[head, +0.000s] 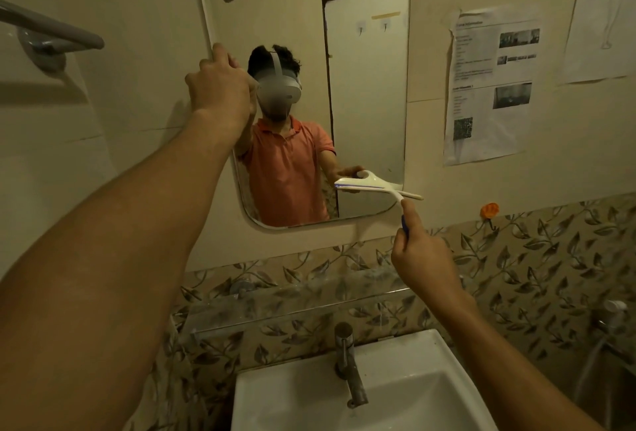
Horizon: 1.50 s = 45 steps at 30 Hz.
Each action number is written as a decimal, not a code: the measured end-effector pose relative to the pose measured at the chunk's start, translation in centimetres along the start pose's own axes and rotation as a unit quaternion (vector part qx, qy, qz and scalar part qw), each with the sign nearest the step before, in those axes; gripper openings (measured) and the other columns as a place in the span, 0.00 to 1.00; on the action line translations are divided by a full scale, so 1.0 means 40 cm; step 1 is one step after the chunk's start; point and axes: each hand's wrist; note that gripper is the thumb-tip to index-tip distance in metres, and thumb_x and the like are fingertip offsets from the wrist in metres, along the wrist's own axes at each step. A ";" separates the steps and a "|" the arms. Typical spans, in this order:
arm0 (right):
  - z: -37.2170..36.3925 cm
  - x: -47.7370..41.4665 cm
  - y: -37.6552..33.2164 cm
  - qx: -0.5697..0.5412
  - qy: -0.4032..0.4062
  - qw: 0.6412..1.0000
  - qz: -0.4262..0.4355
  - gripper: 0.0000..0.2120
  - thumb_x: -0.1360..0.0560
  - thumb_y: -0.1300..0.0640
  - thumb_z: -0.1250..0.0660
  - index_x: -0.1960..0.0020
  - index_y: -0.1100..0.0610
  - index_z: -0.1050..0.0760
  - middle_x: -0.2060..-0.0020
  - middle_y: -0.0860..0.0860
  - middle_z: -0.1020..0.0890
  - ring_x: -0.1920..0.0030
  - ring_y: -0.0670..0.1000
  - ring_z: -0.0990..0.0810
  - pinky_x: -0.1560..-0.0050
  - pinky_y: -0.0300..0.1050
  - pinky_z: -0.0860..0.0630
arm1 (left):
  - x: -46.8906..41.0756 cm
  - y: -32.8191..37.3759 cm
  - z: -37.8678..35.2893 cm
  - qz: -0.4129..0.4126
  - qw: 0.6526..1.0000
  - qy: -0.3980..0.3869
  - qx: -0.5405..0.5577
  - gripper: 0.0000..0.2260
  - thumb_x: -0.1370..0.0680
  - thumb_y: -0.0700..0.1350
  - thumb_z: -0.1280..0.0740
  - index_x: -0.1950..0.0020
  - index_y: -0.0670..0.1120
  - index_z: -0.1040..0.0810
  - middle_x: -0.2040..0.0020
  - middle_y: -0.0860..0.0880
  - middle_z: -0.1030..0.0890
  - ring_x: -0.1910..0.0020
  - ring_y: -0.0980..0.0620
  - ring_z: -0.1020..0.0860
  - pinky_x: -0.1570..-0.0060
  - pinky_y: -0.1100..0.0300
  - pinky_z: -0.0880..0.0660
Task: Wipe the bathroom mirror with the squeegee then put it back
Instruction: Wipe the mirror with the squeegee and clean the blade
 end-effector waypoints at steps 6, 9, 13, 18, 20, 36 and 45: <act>-0.046 0.049 0.021 -0.016 -0.052 0.998 -0.032 0.29 0.15 0.55 0.46 0.17 0.43 0.53 0.68 0.52 0.22 0.70 0.51 0.23 0.74 0.45 0.29 | 0.003 0.000 0.002 -0.005 1.000 -0.002 0.000 0.13 0.23 0.42 0.28 0.39 0.43 0.21 0.35 0.39 0.33 0.40 0.37 0.28 0.45 0.42 0.25; -0.052 0.062 0.026 -0.029 -0.086 0.995 -0.040 0.29 0.14 0.54 0.46 0.17 0.41 0.53 0.66 0.52 0.21 0.69 0.51 0.21 0.72 0.45 0.25 | 0.002 -0.002 0.000 -0.007 1.000 -0.005 -0.007 0.14 0.23 0.43 0.29 0.38 0.42 0.22 0.34 0.39 0.34 0.40 0.38 0.28 0.45 0.43 0.24; -0.056 0.113 0.030 -0.040 -0.092 0.994 -0.037 0.30 0.15 0.51 0.45 0.19 0.36 0.54 0.67 0.52 0.20 0.70 0.52 0.20 0.70 0.50 0.20 | -0.006 -0.007 -0.018 -0.008 1.000 0.001 -0.011 0.17 0.23 0.43 0.29 0.36 0.40 0.23 0.33 0.40 0.34 0.40 0.39 0.28 0.45 0.44 0.24; -0.054 0.173 0.032 -0.005 -0.143 0.990 -0.017 0.30 0.15 0.51 0.43 0.19 0.36 0.54 0.68 0.50 0.21 0.71 0.46 0.22 0.69 0.43 0.22 | -0.008 -0.011 -0.023 -0.011 1.000 -0.005 0.007 0.23 0.25 0.44 0.26 0.32 0.40 0.25 0.32 0.41 0.34 0.42 0.40 0.26 0.47 0.45 0.22; -0.060 0.191 0.038 -0.002 -0.132 0.991 -0.012 0.32 0.15 0.49 0.44 0.21 0.33 0.59 0.68 0.50 0.21 0.70 0.48 0.22 0.68 0.47 0.23 | -0.012 -0.014 -0.027 -0.015 1.000 0.005 0.012 0.22 0.24 0.44 0.27 0.32 0.40 0.25 0.32 0.41 0.34 0.42 0.40 0.26 0.49 0.46 0.22; 0.210 -0.054 -0.229 -0.059 -0.008 0.990 0.130 0.26 0.15 0.46 0.47 0.22 0.30 0.52 0.69 0.53 0.19 0.69 0.51 0.19 0.67 0.47 0.19 | 0.021 -0.072 0.001 -0.025 0.980 0.009 0.196 0.27 0.21 0.53 0.32 0.23 0.49 0.32 0.22 0.46 0.40 0.32 0.42 0.28 0.35 0.48 0.27; 0.340 -0.314 -0.585 0.070 0.077 0.938 0.329 0.25 0.14 0.46 0.50 0.19 0.39 0.52 0.72 0.50 0.26 0.75 0.50 0.26 0.73 0.45 0.25 | 0.140 -0.004 -0.101 -0.072 0.983 0.086 0.144 0.40 0.27 0.66 0.31 0.20 0.52 0.39 0.21 0.43 0.45 0.22 0.39 0.44 0.28 0.41 0.35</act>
Point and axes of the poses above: each hand's wrist, its own x-axis away from the middle knuckle, its own z-axis out of the back of the hand, y = z × x
